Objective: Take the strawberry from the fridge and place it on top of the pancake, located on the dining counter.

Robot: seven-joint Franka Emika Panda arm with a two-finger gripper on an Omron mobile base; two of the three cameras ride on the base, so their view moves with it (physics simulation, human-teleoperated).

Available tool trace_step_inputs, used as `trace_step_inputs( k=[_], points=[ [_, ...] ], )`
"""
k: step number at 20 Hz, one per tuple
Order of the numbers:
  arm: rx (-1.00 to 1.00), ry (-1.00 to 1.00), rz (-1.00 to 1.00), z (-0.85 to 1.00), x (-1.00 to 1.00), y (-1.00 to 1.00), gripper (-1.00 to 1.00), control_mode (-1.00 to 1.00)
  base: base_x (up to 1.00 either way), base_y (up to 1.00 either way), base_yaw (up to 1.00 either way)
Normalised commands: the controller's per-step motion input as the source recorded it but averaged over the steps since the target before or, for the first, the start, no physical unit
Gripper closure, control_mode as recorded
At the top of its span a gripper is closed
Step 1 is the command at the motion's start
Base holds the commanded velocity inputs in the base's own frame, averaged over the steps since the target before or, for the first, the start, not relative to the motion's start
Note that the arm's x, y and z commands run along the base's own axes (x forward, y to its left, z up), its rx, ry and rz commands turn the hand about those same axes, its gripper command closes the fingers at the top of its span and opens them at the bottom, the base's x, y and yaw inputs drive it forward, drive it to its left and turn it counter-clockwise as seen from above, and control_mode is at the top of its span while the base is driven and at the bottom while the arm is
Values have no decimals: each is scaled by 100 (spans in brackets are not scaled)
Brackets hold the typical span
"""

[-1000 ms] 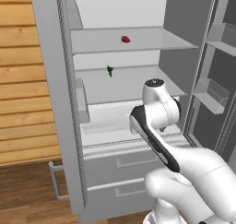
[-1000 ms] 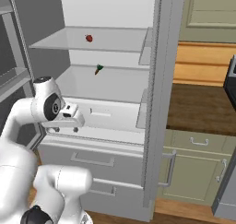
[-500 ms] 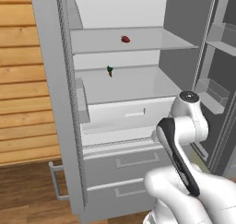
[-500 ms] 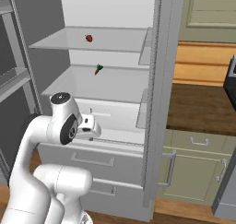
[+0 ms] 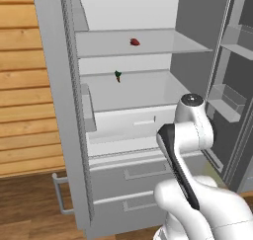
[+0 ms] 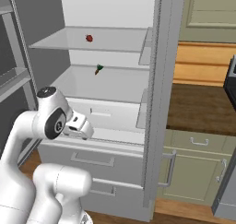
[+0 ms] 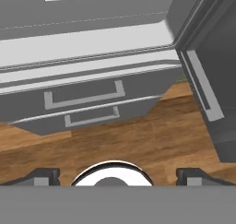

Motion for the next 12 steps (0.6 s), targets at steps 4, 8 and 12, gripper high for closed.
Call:
trace_step_inputs(
  k=[4,8,12],
  points=[
    [8,0,8,0,-13,0,-100,-100,0,0,0],
    [18,-6,11,1,-20,0,-100,-100,0,0,0],
    [10,-9,1,8,-6,0,-100,-100,0,0,0]
  ],
)
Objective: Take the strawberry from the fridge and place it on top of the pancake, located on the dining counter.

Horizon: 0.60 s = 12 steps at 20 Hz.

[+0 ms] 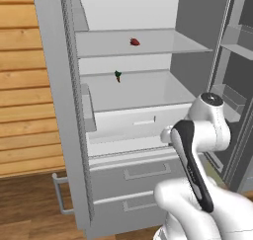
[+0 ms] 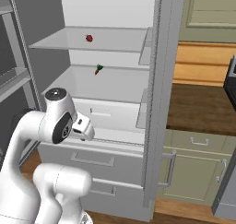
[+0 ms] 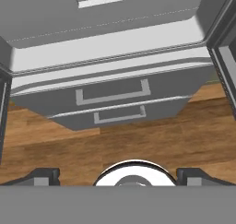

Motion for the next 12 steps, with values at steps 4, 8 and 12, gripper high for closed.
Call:
trace_step_inputs(
  k=[4,8,12],
  points=[
    [-1,-2,0,0,0,7,-100,-100,0,0,0],
    [-16,0,0,0,0,9,-100,-100,0,0,0],
    [-16,0,0,0,0,0,-100,-100,0,0,0]
  ],
)
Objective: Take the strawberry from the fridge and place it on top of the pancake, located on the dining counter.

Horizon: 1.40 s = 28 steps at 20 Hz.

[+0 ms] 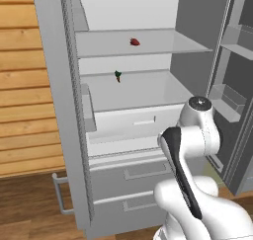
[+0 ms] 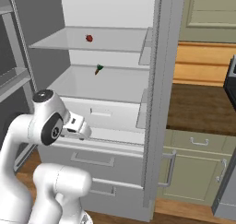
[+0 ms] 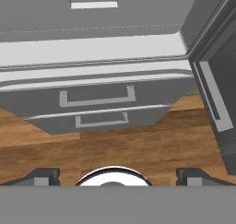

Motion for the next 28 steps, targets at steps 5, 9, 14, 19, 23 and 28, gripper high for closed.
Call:
trace_step_inputs(
  k=[5,9,14,19,23,28],
  points=[
    [-3,0,0,0,0,0,-100,-100,0,0,0],
    [0,0,0,0,0,0,-100,-100,0,0,0],
    [0,0,0,0,6,16,-100,100,6,4,0],
    [0,0,0,0,0,0,-100,100,45,18,0],
    [0,0,0,0,0,0,-100,100,60,1,0],
    [0,0,0,0,0,0,-100,100,49,26,0]
  ],
)
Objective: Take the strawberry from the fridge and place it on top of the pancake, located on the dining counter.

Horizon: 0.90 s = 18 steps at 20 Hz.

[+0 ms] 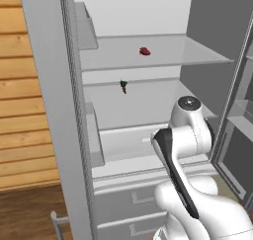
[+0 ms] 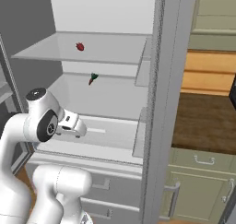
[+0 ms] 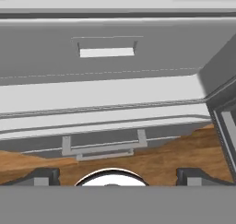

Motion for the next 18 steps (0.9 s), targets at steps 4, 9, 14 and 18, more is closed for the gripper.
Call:
trace_step_inputs(
  k=[4,9,14,18],
  points=[
    [0,0,0,0,0,0,-100,100,61,31,-2],
    [0,0,0,0,0,0,-100,100,54,19,-2],
    [0,0,0,0,0,0,-100,100,48,3,0],
    [0,-9,0,3,15,0,-100,-100,0,0,0]
  ],
)
